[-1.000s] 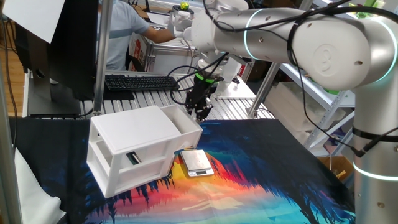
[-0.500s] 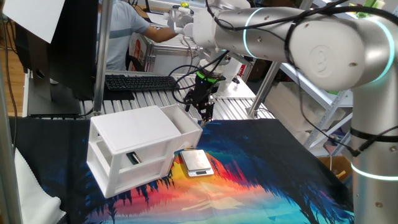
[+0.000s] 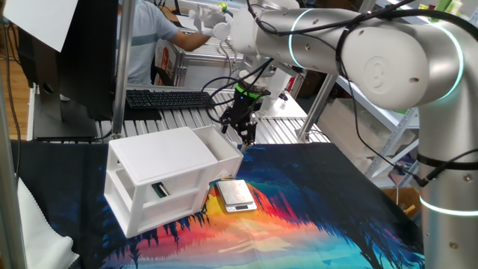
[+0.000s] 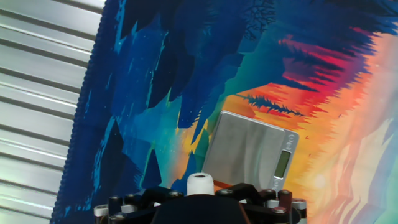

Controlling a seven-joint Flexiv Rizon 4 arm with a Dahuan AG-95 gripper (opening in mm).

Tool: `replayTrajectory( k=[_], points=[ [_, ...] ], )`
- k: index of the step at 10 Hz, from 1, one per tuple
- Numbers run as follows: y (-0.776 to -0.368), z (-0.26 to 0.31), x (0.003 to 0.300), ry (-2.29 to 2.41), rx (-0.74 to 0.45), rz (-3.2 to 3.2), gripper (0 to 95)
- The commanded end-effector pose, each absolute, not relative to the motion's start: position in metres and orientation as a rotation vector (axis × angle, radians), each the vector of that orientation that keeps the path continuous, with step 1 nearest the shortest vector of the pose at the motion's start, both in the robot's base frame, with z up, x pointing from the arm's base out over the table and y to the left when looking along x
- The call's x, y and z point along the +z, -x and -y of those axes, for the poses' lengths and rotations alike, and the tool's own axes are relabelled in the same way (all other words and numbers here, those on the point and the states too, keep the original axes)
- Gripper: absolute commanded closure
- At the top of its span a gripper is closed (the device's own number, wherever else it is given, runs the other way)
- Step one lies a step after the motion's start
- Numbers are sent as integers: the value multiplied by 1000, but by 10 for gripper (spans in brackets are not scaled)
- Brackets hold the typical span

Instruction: Grasp the handle and open the drawer

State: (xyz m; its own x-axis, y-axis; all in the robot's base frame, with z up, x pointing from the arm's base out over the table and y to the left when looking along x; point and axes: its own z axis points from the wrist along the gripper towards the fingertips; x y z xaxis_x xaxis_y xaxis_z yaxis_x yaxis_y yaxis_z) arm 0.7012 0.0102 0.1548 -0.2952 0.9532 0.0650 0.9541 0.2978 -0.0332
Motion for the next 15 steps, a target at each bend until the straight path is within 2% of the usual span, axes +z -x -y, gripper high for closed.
replayTrajectory(
  k=[1, 3, 4, 9, 10, 15],
  points=[
    [-704, -10, 155, 1840, -14, 2454, 0],
    [-704, -10, 155, 1875, -6, 2433, 0],
    [-704, -10, 155, 1882, -8, 2430, 190],
    [-704, -9, 154, 1890, 9, 2433, 190],
    [-705, -8, 153, 1889, 30, 2452, 380],
    [-708, 1, 145, 1980, 57, 2390, 380]
  ],
)
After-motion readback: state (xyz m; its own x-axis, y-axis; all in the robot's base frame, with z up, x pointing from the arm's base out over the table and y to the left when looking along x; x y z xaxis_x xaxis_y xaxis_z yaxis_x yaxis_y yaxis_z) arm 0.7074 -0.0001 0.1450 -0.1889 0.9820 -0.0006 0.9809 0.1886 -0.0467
